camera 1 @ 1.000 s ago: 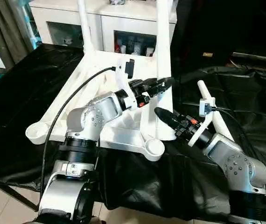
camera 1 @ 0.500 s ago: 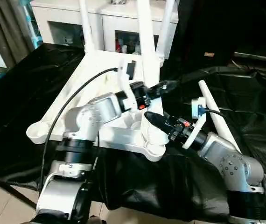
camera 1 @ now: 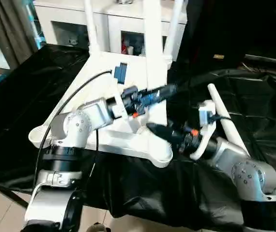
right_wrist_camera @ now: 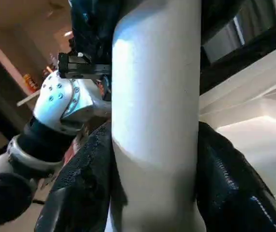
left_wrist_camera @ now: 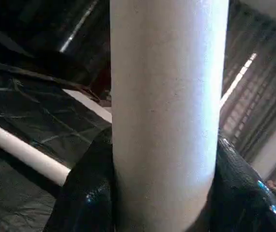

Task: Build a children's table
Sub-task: Pick table leg

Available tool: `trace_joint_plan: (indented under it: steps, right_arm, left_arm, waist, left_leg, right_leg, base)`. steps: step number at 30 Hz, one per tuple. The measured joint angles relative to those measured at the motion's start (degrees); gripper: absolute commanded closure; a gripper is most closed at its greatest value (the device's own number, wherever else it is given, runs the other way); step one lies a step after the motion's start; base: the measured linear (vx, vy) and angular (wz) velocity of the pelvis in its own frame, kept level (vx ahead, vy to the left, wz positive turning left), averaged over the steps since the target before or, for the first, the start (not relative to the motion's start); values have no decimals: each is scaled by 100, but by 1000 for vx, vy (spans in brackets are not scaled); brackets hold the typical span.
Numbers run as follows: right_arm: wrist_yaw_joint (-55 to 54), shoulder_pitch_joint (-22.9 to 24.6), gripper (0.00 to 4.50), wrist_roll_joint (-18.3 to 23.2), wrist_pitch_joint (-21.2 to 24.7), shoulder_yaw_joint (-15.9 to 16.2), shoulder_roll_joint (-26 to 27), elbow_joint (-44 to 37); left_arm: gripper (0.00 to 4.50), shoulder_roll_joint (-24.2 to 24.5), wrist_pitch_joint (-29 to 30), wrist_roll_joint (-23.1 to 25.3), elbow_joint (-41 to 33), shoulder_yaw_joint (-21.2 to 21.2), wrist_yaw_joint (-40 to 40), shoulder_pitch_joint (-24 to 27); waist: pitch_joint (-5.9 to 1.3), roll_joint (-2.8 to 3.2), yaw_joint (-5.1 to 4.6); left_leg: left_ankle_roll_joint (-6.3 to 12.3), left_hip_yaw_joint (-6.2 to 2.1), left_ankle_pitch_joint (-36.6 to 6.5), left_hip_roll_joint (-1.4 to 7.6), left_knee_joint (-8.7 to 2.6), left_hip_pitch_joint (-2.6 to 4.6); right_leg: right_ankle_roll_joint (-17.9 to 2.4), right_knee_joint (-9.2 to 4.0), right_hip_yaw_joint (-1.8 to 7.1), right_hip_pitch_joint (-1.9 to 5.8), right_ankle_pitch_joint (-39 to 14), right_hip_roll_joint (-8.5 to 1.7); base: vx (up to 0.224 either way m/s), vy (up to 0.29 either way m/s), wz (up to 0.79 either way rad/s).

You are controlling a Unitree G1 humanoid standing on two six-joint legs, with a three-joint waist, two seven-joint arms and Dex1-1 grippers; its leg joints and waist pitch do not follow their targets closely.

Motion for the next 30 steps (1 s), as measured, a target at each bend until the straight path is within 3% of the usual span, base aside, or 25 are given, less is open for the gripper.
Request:
trace_joint_plan:
  steps: [6, 8, 14, 17, 24, 27, 30]
  right_arm:
    - [20, 34, 257, 27, -128, 90, -83, -115]
    - [-35, 30, 201, -85, -251, 138, -85, -117]
    - [-1089, -109, 168, -1019, -667, 469, 84, 94]
    - [-1804, -424, 168, -1384, -786, 570, 434, 386]
    - [-2502, -771, 214, -1738, -1008, 706, 824, 834]
    - [-2465, -856, 240, -1761, -1037, 771, 810, 929]
    - [-2381, -861, 248, -1763, -1051, 826, 747, 950]
  left_arm:
    - [257, 53, -38, -124, 5, -25, -228, 0]
    - [257, 46, -257, -15, 5, -52, -224, 0]
    - [257, -147, -1148, 876, -103, -332, 626, -3]
    - [257, -199, -1270, 1288, -359, -383, 1367, -7]
    - [257, -351, -1372, 2145, -737, -743, 2592, 22]
    - [258, -402, -1370, 2265, -904, -777, 2868, 116]
    - [258, -407, -1363, 2264, -976, -777, 2924, 182]
  waist:
    - [0, 1, -8]
    - [0, 2, -10]
    - [0, 1, -41]
    - [0, -4, -116]
    - [15, -48, -72]
    - [24, -98, -80]
    - [25, -101, -78]
  left_leg:
    - [0, 0, 0, 0, -3, 1]
    - [0, 0, 0, 0, -3, 1]
    - [-1, 0, 0, 0, -9, 0]
    - [-2, 1, 1, 2, -19, 0]
    - [6, 3, -4, -1, -35, -25]
    - [18, 5, -11, 0, -31, -26]
    - [21, 7, -13, 0, -28, -27]
  right_leg:
    - [0, 0, 0, -1, 0, 0]
    - [0, -1, 0, 0, 0, 0]
    - [3, -8, 0, -2, -1, 0]
    - [5, -7, 0, -9, -2, 4]
    - [10, -42, -6, -13, -6, 3]
    - [10, -44, -7, -14, -5, 4]
    - [10, -44, -5, -14, -5, 3]
  base:
    - [0, 0, 0]
    - [0, 0, 0]
    - [0, 0, 0]
    - [0, 0, 0]
    - [0, 0, 0]
    - [0, 0, 0]
    - [0, 0, 0]
